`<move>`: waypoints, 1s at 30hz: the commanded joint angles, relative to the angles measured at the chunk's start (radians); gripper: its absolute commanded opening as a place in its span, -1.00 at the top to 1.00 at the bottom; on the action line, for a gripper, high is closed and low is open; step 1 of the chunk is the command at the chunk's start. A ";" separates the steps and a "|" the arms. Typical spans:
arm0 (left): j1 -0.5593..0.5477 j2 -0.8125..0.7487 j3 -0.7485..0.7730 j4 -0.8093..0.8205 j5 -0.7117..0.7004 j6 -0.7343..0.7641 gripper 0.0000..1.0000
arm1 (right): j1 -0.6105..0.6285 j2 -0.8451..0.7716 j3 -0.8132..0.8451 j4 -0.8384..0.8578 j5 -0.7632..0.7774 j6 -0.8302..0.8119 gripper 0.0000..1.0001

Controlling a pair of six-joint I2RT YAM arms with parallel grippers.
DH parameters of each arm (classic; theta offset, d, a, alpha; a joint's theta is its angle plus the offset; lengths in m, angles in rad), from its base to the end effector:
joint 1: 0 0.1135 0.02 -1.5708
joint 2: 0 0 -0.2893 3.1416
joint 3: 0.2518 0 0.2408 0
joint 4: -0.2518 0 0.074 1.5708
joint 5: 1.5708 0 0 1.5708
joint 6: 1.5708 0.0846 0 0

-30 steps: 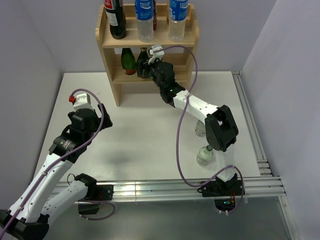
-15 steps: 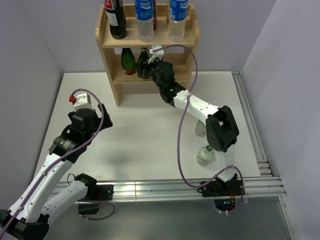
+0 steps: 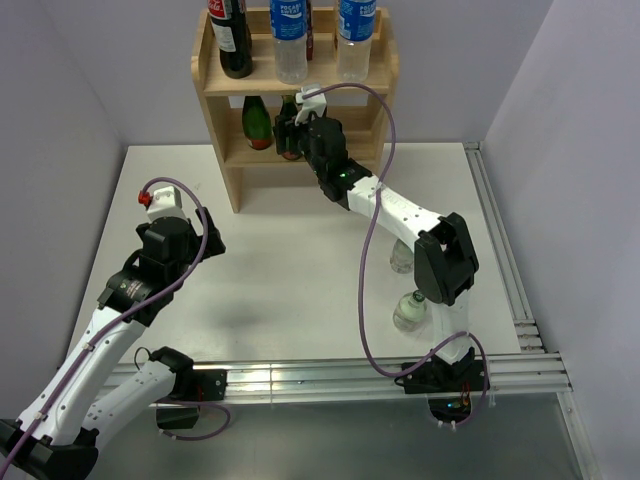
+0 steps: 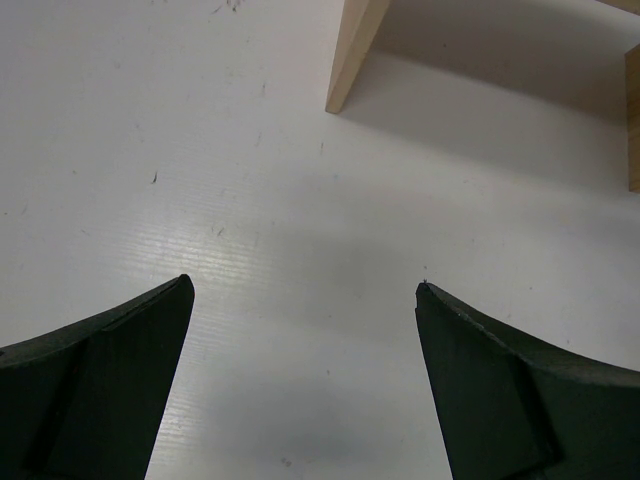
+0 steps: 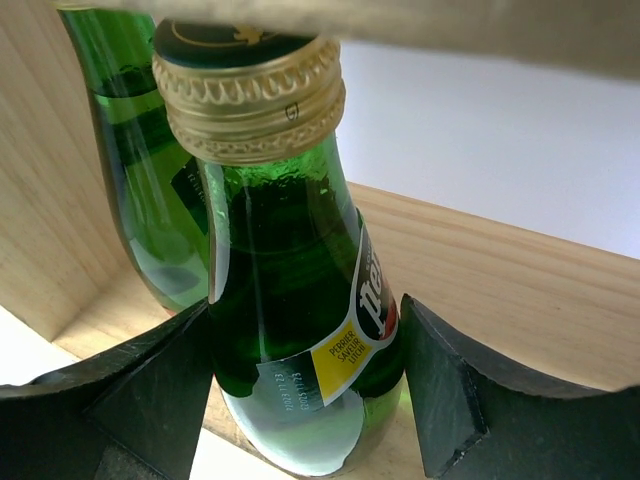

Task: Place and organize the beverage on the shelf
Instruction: Place the drink on the shelf.

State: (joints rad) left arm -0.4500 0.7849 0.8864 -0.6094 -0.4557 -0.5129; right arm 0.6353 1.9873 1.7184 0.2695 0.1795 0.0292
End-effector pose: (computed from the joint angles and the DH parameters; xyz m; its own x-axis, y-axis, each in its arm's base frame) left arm 0.1713 -0.0414 0.3283 -0.4033 -0.2945 -0.8664 -0.1763 0.9541 -0.2423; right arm 0.4396 0.3053 0.3740 -0.0124 0.0266 -0.9996 -0.4400 0.8975 0.0293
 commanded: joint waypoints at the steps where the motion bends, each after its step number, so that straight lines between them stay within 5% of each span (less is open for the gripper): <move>1: 0.004 -0.007 -0.004 0.033 0.018 0.010 -0.99 | -0.048 0.125 -0.023 -0.294 0.032 0.126 -0.45; 30: 0.004 -0.007 -0.006 0.033 0.026 0.013 -0.98 | -0.060 0.099 -0.141 -0.228 -0.005 0.170 -0.67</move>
State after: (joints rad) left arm -0.4500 0.7849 0.8864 -0.6094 -0.4412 -0.5125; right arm 0.6323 1.9831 1.6680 0.3592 0.1390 0.0471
